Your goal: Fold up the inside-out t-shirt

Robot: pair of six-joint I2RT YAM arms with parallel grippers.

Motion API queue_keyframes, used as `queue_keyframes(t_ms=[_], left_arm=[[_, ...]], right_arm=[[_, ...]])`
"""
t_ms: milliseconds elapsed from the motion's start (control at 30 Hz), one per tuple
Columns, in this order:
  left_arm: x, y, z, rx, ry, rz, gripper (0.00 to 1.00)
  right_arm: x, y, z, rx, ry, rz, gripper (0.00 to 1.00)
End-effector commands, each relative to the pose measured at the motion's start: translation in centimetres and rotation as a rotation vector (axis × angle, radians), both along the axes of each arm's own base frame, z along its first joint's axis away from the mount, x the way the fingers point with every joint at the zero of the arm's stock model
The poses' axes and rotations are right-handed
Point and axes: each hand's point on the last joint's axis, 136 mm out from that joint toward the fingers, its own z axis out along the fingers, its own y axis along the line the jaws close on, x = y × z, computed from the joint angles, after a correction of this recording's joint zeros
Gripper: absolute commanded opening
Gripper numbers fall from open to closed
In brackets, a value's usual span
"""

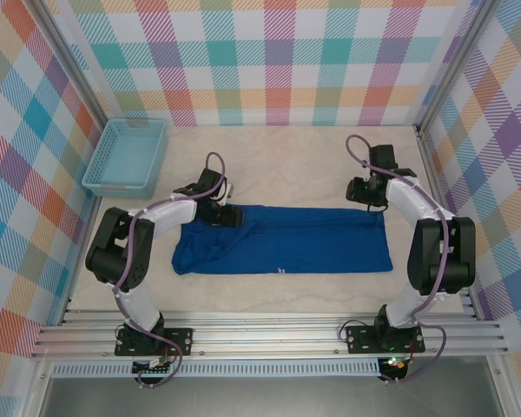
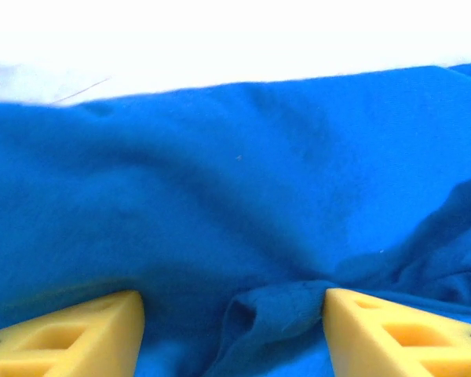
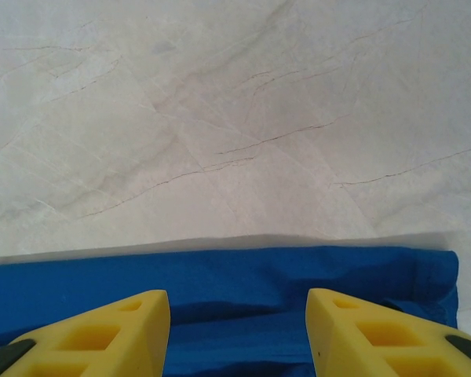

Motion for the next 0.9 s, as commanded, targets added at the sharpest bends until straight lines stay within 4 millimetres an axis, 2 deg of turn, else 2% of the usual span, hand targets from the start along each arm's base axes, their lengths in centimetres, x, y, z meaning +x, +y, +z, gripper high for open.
queue_keyframes(t_ms=[0,100,233,333,467,633,867], left_arm=[[0.5,-1.8,1.5,-0.073,-0.016,-0.081,0.55],[-0.3,-2.6,1.8,-0.125,0.007,-0.105,0.42],[-1.4,-2.6,1.7,-0.145,0.036,-0.101,0.24],[-2.1,-2.6,2.1,-0.148,0.043,-0.104,0.14],[-2.8,-2.2,2.9,-0.13,0.026,-0.075,0.13],[-3.1,-0.9,2.7,-0.055,0.014,-0.039,0.21],[-3.0,-1.6,1.8,-0.068,0.039,-0.064,0.23]], right_arm=[[0.7,0.4,0.4,0.019,-0.011,0.017,0.49],[0.6,0.4,0.0,0.015,0.0,0.015,0.49],[0.5,0.3,-0.3,0.011,0.009,0.015,0.48],[0.7,0.4,-0.4,0.018,0.009,0.017,0.48],[0.8,0.7,-0.4,0.029,0.013,0.021,0.48],[0.8,0.8,-0.5,0.034,0.015,0.021,0.48],[0.6,0.9,-0.5,0.029,0.019,0.023,0.47]])
